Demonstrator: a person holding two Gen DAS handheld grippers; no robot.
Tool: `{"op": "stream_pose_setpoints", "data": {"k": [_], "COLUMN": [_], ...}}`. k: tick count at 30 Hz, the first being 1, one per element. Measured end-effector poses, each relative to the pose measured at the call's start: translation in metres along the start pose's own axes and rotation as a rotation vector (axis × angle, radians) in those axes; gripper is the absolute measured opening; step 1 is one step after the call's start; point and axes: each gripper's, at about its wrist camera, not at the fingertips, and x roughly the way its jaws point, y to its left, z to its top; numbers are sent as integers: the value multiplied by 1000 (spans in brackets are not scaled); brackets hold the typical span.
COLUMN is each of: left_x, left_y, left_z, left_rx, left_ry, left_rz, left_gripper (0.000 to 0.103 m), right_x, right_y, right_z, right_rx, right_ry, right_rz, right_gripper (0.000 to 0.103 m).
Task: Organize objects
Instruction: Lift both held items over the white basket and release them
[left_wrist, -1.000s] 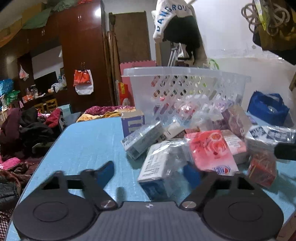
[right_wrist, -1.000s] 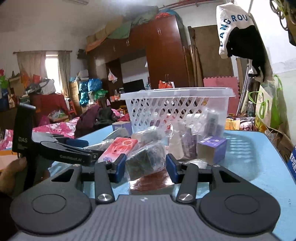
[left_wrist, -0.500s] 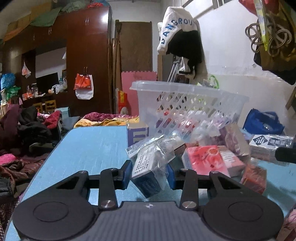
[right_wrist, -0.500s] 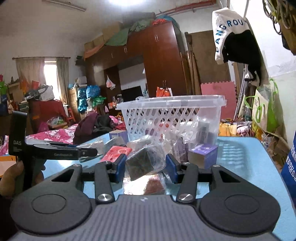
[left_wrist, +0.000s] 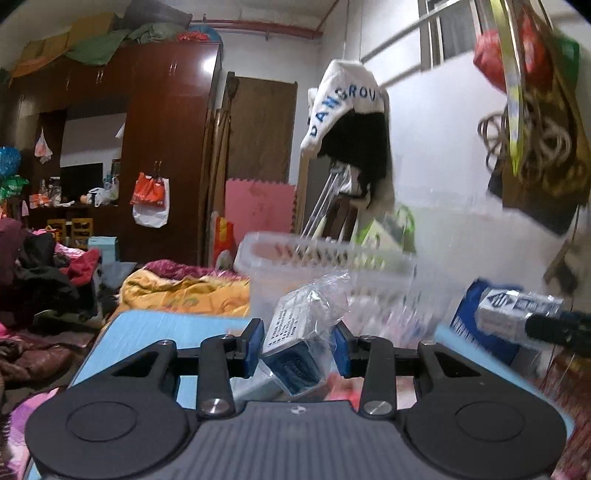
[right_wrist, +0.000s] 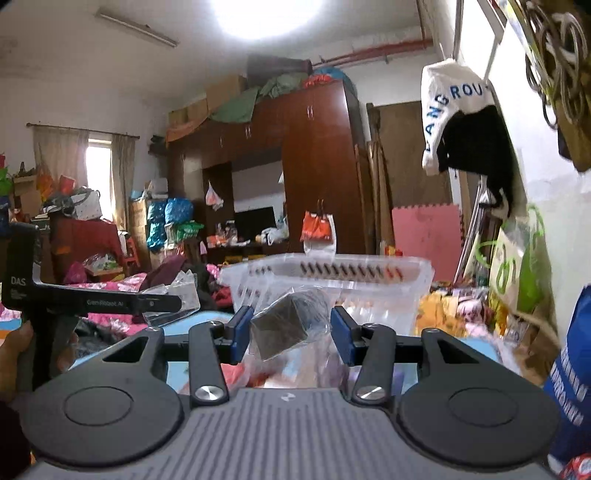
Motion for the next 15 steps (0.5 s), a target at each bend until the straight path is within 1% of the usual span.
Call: {"op": "stream_pose_setpoints", "data": {"k": [4,7,9,12,14,15], "left_x": [10,28,48,83,104,114], "left_y": [-3,-9,-14,-24,-25,-27], "left_z": [29,53,69,86,87,87], "left_rx": [-18,-20,-23,-34,-54,-45], "left_ry": [-35,-36,-20,27,57,67], "left_rz": [-4,-8,-21,-6,-7,-7], "left_gripper": [43,43,43,43,43,48], "right_x": [13,29,48,79,100,109], "right_y": [-5,-10,-12,-15,-17,-18], "right_z": [24,45,58,64,65,63], "right_rx": [-19,-31,-50,-85,-98,-107], "right_ry": [-21,-31,-16,29,65,87], "right_rz": [-16,-20,-33,-77,-83,-87], "right_gripper": [50,50,50,50,50,52]}}
